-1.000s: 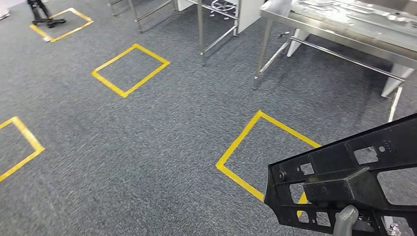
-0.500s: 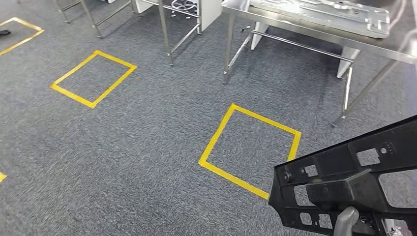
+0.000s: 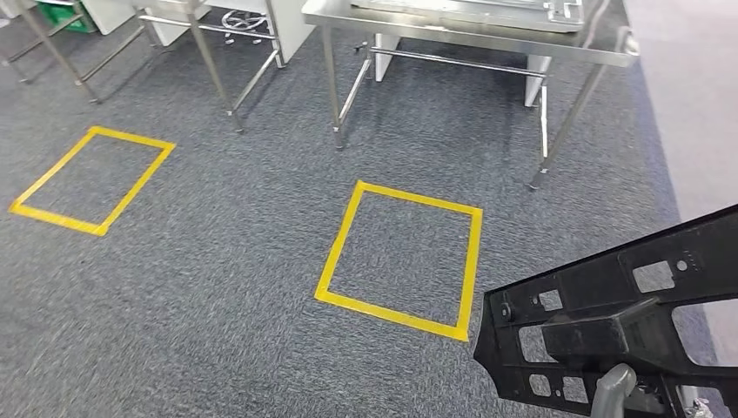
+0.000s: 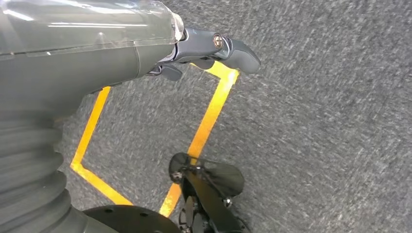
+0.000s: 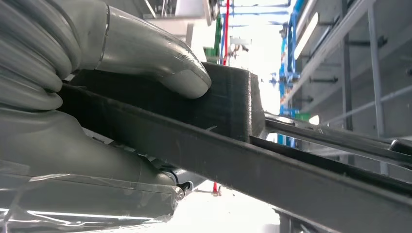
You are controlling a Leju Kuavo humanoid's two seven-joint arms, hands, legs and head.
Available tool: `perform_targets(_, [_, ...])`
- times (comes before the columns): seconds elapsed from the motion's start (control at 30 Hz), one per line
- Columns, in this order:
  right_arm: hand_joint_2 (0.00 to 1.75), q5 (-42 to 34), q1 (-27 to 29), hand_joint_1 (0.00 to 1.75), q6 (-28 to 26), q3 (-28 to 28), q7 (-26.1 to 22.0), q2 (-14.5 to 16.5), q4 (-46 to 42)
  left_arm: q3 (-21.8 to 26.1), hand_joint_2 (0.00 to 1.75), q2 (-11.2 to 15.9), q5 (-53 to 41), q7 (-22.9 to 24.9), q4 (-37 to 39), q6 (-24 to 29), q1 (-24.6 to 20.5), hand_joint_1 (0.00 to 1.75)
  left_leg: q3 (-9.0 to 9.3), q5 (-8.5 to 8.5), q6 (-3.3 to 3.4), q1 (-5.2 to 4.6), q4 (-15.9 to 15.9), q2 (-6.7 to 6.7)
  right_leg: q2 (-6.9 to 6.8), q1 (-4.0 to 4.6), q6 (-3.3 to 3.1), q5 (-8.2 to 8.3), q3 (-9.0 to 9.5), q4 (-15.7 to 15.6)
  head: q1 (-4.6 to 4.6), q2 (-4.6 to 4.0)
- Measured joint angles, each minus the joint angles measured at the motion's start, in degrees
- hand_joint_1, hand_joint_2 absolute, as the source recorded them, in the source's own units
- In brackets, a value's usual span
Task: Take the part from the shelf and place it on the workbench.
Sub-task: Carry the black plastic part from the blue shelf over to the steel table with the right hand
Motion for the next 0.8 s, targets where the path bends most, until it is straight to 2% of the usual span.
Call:
perform_targets(0.03, [1.75,0.2,0.0,1.75,-0.3,0.0,0.0,0.0,0.1,0.0,1.75,0.1,0.3,-0.3,0.0,-0.7,0.0,0.00,1.62,1.65,0.24,-0.02,-4.0,-0.45,0.53,0.04,0.21,-0.18,0.03,0.2,-0.02,0.00])
perform_targets(0.07, [1.75,0.6,0.0,1.75,-0.7,0.0,0.0,0.0,0.2,0.0,1.75,0.1,0.6,-0.6,0.0,-1.4,-0.1,0.00,2.88,2.61,0.55,-0.07,-7.2,-0.83,0.91,0.12,0.51,-0.42,0.02,0.3,-0.04,0.00])
perform_targets(0.1, [1.75,1.1,0.0,1.75,-1.3,0.0,0.0,0.1,0.4,0.0,1.75,0.2,0.7,-0.8,0.0,-2.0,-0.2,0.00,3.58,2.79,0.91,-0.15,-9.1,-1.13,1.21,0.22,0.88,-0.62,0.02,0.2,-0.06,0.00])
perform_targets(0.17, [1.75,2.1,0.0,1.75,-2.3,0.0,0.1,0.1,0.7,0.0,1.75,0.2,1.0,-1.1,0.0,-2.6,-0.5,0.00,3.97,2.54,1.88,-0.24,-10.4,-1.24,1.35,0.36,1.73,-0.36,0.03,0.5,-0.05,0.00])
perform_targets(0.23, [1.75,2.8,0.0,1.75,-3.0,0.0,0.1,0.1,1.1,0.0,1.75,0.2,1.0,-1.2,0.0,-2.8,-0.4,0.00,4.60,2.65,2.81,-0.15,-10.7,-0.94,-0.06,0.38,2.34,-0.38,-0.19,1.8,0.00,0.00])
perform_targets(0.3, [1.75,3.5,-0.1,1.75,-3.6,0.0,0.1,0.1,1.5,0.0,1.75,0.3,1.0,-1.3,0.0,-2.8,-0.1,0.00,5.38,2.51,3.34,-0.15,-10.7,-0.49,-2.34,0.43,2.73,-2.47,-2.35,5.9,0.09,0.00])
perform_targets(0.37, [1.75,4.2,-0.3,1.75,-4.3,0.0,0.2,0.1,1.9,-0.1,1.75,0.4,1.0,-1.3,0.0,-2.8,0.2,0.00,5.89,1.99,3.50,-0.29,-10.7,-0.06,-3.55,0.45,2.96,-5.35,-6.87,13.0,0.13,0.00])
perform_targets(0.4, [1.75,4.5,-0.4,1.75,-4.7,0.0,0.4,0.1,2.1,-0.1,1.75,0.4,1.0,-1.3,0.0,-2.8,0.3,0.00,6.23,1.63,3.48,-0.36,-10.7,0.13,-3.70,0.44,2.99,-5.96,-8.88,15.6,0.13,0.00])
perform_targets(0.43, [1.75,4.8,-0.4,1.75,-5.0,0.0,0.6,0.1,2.4,-0.2,1.75,0.4,1.0,-1.4,0.0,-2.8,0.4,0.00,6.70,1.17,3.43,-0.41,-10.7,0.27,-3.78,0.46,2.91,-5.67,-10.10,16.4,0.13,0.00])
perform_targets(0.47, [1.75,5.0,-0.5,1.75,-5.1,0.0,0.8,0.1,2.6,-0.4,1.75,0.4,1.0,-1.4,0.0,-2.8,0.4,0.00,7.33,0.64,3.36,-0.44,-10.7,0.37,-3.81,0.51,2.72,-4.36,-10.16,15.0,0.14,0.00])
perform_targets(0.53, [1.75,5.2,-0.6,1.75,-5.2,0.0,0.9,0.1,2.9,-0.5,1.75,0.4,1.0,-1.4,0.0,-2.8,0.5,0.00,8.85,-0.65,3.19,-0.49,-10.7,0.57,-4.09,0.82,1.90,0.37,-8.24,8.2,0.15,-0.01])
perform_targets(0.57, [1.75,5.4,-0.6,1.75,-5.3,0.0,1.1,0.1,3.1,-0.6,1.75,0.4,1.0,-1.4,0.0,-2.8,0.5,0.00,9.54,-1.28,2.98,-0.54,-10.8,0.65,-4.36,1.11,1.54,2.08,-7.33,5.3,0.10,-0.01])
perform_targets(0.6, [1.75,5.6,-0.7,1.75,-5.3,0.0,1.2,0.1,3.2,-0.6,1.75,0.4,1.0,-1.5,0.0,-2.8,0.5,0.00,10.14,-1.90,2.65,-0.56,-11.1,0.77,-4.59,1.41,1.15,3.04,-6.64,3.4,0.11,-0.01])
perform_targets(0.63, [1.75,5.8,-0.7,1.75,-5.4,0.0,1.3,0.1,3.4,-0.7,1.75,0.4,1.1,-1.5,0.0,-2.8,0.5,0.00,10.93,-2.16,2.27,-0.58,-11.3,0.89,-4.60,1.68,0.81,3.13,-6.21,2.6,0.10,-0.01])
perform_targets(0.67, [1.75,6.0,-0.8,1.75,-5.6,0.0,1.5,0.1,3.5,-0.7,1.75,0.4,1.1,-1.5,0.0,-2.9,0.4,0.00,11.53,-2.00,1.79,-0.59,-11.2,0.98,-4.46,1.79,0.50,2.39,-5.63,2.3,0.09,-0.01])
perform_targets(0.7, [1.75,6.3,-0.8,1.75,-5.9,0.0,1.6,0.1,3.5,-0.8,1.75,0.4,1.1,-1.6,0.0,-2.9,0.2,0.00,11.81,-1.57,1.38,-0.55,-10.6,1.06,-4.20,1.69,0.08,1.96,-4.69,1.9,0.14,0.01])
perform_targets(0.73, [1.75,6.5,-0.8,1.75,-6.1,0.1,1.6,0.1,3.5,-0.9,1.75,0.4,1.1,-1.6,0.0,-2.9,0.1,0.00,11.58,-0.67,1.08,-0.50,-8.8,0.98,-4.02,1.56,-0.29,1.52,-3.56,1.3,0.11,0.01])
perform_targets(0.77, [1.75,6.7,-0.9,1.75,-6.3,0.1,1.7,0.1,3.6,-0.9,1.75,0.4,1.2,-1.6,0.0,-2.9,-0.1,0.00,10.28,0.01,0.81,-0.42,-5.9,0.79,-3.98,1.39,-0.66,0.99,-2.38,0.9,0.04,0.01])
perform_targets(0.8, [1.75,6.8,-0.9,1.75,-6.5,0.2,1.8,0.1,3.7,-0.9,1.75,0.4,1.2,-1.7,0.0,-3.0,-0.2,0.00,8.23,0.02,0.57,-0.30,-2.4,0.60,-3.93,1.26,-0.94,0.43,-1.28,0.5,-0.06,0.00])
